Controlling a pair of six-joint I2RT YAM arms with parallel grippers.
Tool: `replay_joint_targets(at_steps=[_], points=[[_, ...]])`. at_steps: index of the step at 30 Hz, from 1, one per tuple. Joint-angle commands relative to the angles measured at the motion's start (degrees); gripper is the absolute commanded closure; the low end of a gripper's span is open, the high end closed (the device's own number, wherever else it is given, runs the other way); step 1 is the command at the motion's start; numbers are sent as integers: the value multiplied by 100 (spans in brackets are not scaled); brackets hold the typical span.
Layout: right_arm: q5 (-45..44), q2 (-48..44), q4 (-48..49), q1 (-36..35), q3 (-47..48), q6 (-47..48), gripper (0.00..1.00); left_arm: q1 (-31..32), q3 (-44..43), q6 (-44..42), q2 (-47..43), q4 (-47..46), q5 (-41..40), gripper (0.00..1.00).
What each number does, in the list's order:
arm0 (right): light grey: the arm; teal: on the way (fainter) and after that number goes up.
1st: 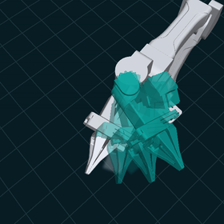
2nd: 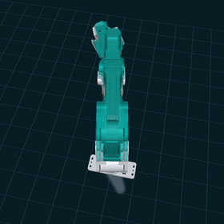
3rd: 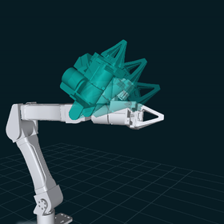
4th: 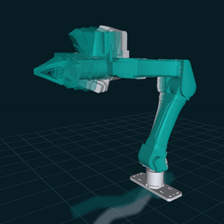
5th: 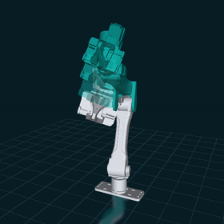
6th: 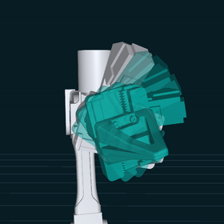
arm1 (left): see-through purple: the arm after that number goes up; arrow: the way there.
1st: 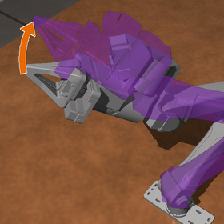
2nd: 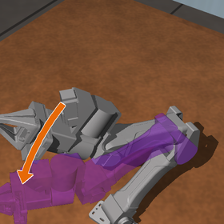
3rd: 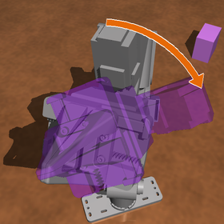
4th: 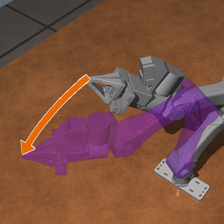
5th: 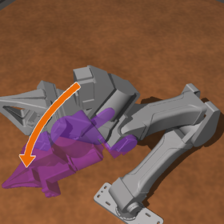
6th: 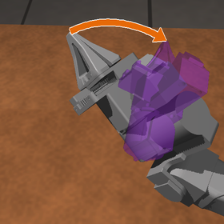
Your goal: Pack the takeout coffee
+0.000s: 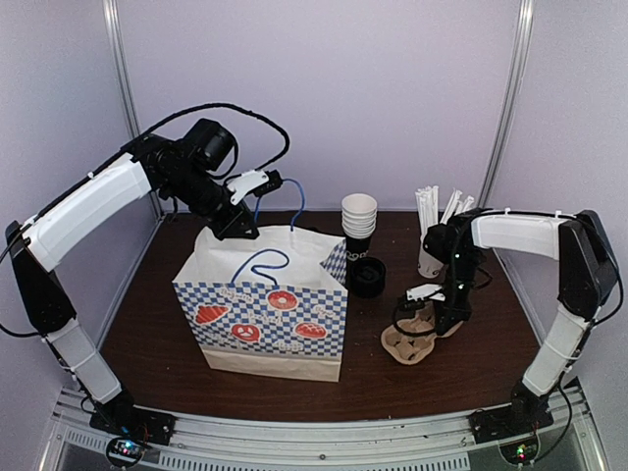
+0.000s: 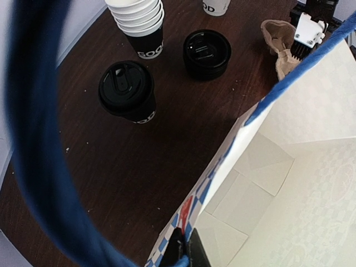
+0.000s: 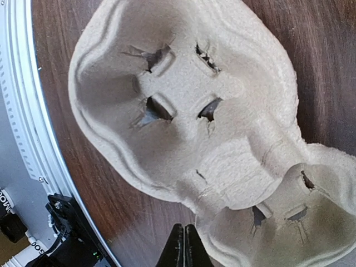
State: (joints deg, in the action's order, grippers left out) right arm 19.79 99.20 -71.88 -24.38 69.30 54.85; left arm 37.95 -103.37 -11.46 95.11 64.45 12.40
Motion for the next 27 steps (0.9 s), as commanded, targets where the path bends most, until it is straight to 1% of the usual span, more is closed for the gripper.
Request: replay_joint_targets(at_steps=[1, 3, 7, 10, 12, 14, 19, 27], points=[[130, -292, -236, -4, 211, 19, 94, -16, 131, 112, -141, -209, 60, 100], [156, -487, 8, -5, 112, 17, 88, -16, 168, 127, -176, -213, 52, 100], [208, -908, 800, -17, -144, 169, 76, -16, 198, 161, -217, -221, 114, 100], [219, -895, 1094, -88, -158, 320, 71, -16, 161, 208, -204, -221, 170, 100], [122, -810, 1180, -218, -195, 542, 65, -16, 108, 268, -201, -220, 254, 100], [-6, -761, 1225, -380, -279, 775, 62, -16, 95, 301, -216, -230, 271, 100], [-550, -617, 1480, -699, -474, 1143, 62, -16, 180, 342, -292, -228, 248, 100], [-831, -339, 1630, -804, -560, 1253, 61, -16, 307, 424, -359, -227, 362, 100]])
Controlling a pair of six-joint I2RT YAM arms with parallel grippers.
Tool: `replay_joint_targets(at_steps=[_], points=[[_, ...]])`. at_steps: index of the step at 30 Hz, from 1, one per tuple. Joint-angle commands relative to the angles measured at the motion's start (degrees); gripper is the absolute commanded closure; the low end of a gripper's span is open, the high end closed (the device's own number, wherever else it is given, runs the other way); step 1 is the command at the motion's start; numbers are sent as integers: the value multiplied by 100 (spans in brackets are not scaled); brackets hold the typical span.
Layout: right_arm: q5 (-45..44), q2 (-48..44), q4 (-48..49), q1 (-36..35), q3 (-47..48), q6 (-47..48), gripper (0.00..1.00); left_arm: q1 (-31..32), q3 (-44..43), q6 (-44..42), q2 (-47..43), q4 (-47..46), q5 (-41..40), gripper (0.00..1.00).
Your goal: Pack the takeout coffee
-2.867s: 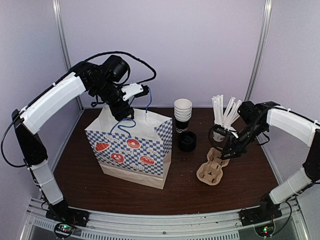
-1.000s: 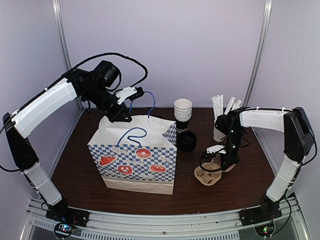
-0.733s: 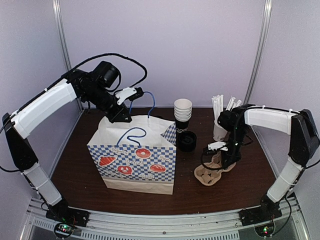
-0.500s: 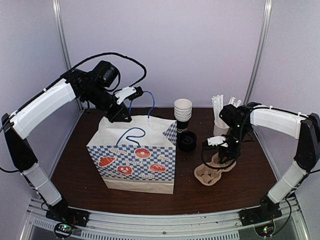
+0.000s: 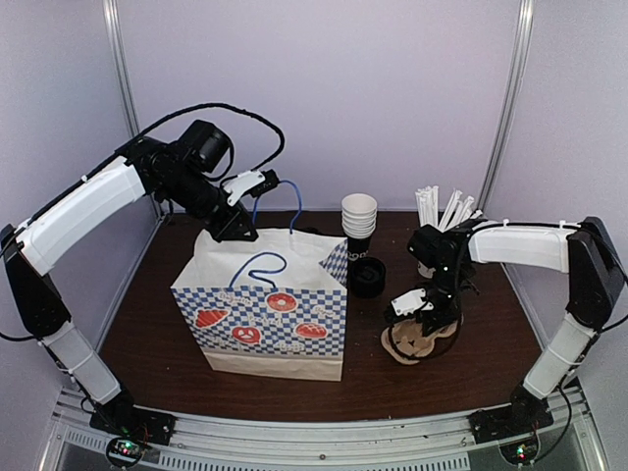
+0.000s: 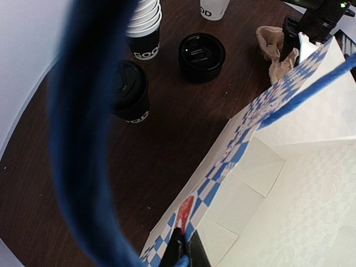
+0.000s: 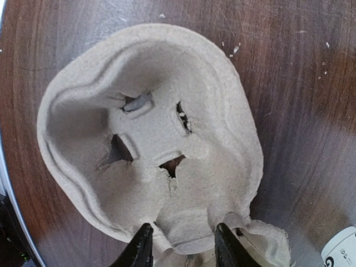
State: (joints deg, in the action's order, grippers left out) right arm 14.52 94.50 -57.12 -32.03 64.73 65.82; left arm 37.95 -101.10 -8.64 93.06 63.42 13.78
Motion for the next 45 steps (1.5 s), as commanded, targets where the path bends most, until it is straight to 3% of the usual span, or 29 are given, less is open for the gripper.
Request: replay_joint_targets(at_steps=[1, 8, 14, 19, 27, 31, 35, 39, 45], points=[[-330, 153, 169, -40, -130, 165, 62, -16, 86, 145, -160, -128, 238, 100], [-462, 150, 299, -52, -251, 239, 62, -16, 96, 132, -171, -136, 237, 100], [-522, 86, 252, -84, -286, 225, 75, -16, 144, 127, -126, -172, 294, 100], [-437, -187, -237, -91, -108, 79, 78, -16, 131, 121, -126, -178, 296, 100], [435, -940, -1823, -89, 1387, -488, 79, -16, 169, 198, -205, -399, 443, 100], [1137, -1159, -2121, -87, 2419, -870, 79, -16, 205, 316, -172, -539, 649, 100], [1995, -927, -2297, -91, 3651, -1282, 78, -16, 43, 517, -114, -563, 782, 73], [2725, -570, -2207, -100, 4861, -1919, 79, -16, -142, 782, -323, -608, 277, 54], [3625, 43, -1685, -240, 6307, -2958, 78, -16, 694, 1236, -1519, -1348, -644, 29]])
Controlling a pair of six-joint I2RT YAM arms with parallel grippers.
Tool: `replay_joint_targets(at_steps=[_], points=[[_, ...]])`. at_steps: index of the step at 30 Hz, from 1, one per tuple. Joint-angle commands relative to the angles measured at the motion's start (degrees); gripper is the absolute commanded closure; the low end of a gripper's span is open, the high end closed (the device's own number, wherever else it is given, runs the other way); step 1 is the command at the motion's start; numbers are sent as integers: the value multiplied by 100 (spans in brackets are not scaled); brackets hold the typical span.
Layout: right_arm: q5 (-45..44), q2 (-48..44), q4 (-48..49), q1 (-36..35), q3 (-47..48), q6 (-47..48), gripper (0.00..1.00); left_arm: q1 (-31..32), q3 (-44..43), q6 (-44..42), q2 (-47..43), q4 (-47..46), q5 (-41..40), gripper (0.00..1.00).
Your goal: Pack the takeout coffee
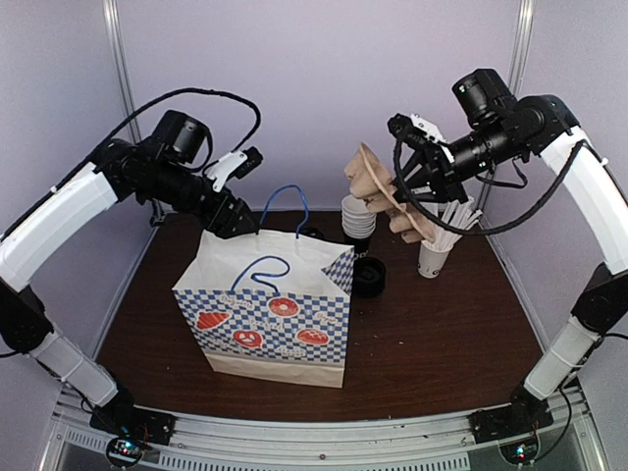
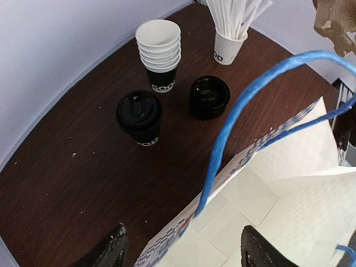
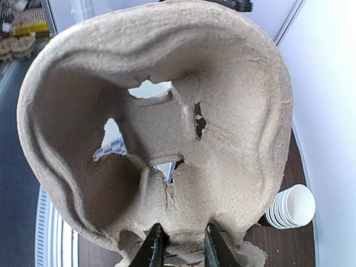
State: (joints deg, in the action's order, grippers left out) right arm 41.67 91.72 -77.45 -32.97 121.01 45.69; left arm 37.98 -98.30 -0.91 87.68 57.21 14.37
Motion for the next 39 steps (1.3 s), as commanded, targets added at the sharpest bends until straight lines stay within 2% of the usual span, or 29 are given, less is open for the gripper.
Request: replay_joint_targets(at_steps=[1, 4, 7, 11, 15, 20, 24, 33, 39], points=[[996, 453, 460, -228, 863, -1110, 77, -18, 594, 556, -1149, -819, -910, 25], [1133, 819, 778, -578, 1445, -1530, 78, -18, 913, 818, -1478, -730, -1319, 23], [1073, 1206, 1024, -1064, 2048, -1792, 77, -18, 1004, 1116, -1594, -264, -1667, 22], [669, 1714, 1182, -1724, 2548, -1897, 77, -18, 1323, 1403, -1852, -28, -1726, 23], [332, 2151, 1704, -2093, 2777, -2265, 77, -18, 1625, 1575, -2141, -114, -1817, 23], [-58, 2557, 2339, -2200, 2862, -2714, 76, -18, 1778, 1617, -2216, -179, -1770, 23], [-445, 2809, 2385, -2261, 2764, -2605, 75, -18, 1835, 1616, -2168, -196, -1726, 23], [-714, 2487, 2537, -2344, 1512, -2493, 75, -18, 1933, 1596, -2187, -295, -2062, 23], [-1368, 2256, 1798, -2594, 969, -2200, 75, -25, 2296, 1577, -2497, -770, -2683, 22]])
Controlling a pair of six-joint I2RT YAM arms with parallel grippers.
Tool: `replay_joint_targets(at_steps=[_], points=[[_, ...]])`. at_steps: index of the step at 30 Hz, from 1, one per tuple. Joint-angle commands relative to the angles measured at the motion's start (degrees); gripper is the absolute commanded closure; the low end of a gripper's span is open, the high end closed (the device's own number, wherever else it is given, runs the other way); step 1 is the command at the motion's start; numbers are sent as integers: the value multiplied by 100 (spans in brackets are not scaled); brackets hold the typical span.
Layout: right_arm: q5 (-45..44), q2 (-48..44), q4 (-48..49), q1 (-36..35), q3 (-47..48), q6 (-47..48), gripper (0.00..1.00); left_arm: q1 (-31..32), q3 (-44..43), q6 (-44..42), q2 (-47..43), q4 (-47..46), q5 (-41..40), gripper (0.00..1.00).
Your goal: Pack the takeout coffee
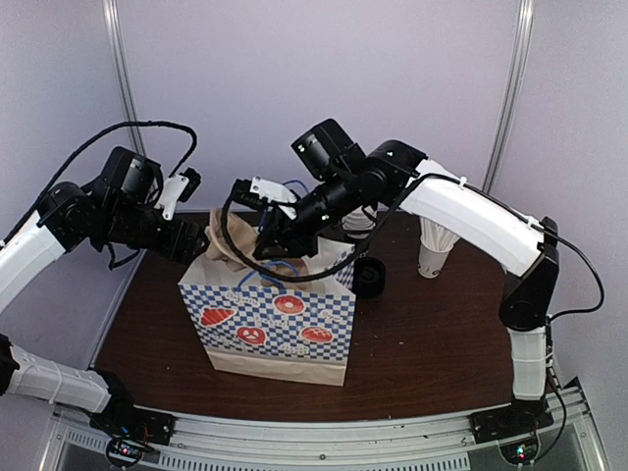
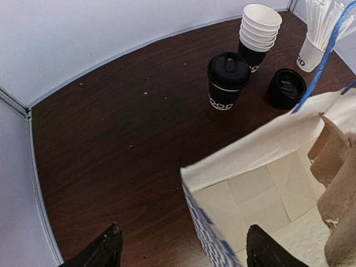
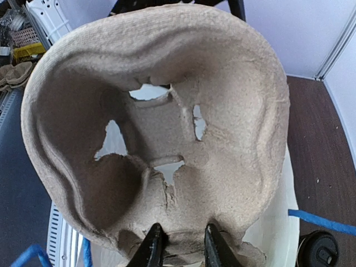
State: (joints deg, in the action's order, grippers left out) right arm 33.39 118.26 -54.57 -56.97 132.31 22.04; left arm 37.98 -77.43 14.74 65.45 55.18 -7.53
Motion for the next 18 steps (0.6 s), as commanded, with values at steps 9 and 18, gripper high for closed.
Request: replay_joint_targets(at_steps=[9, 18], points=[[-1483, -766, -998, -378, -726, 200, 74, -19, 606, 21, -487, -1179, -157, 21], [-1871, -1047, -1544, -396, -1508, 284, 74, -27, 1285, 657, -1280, -1126, -1951, 22]])
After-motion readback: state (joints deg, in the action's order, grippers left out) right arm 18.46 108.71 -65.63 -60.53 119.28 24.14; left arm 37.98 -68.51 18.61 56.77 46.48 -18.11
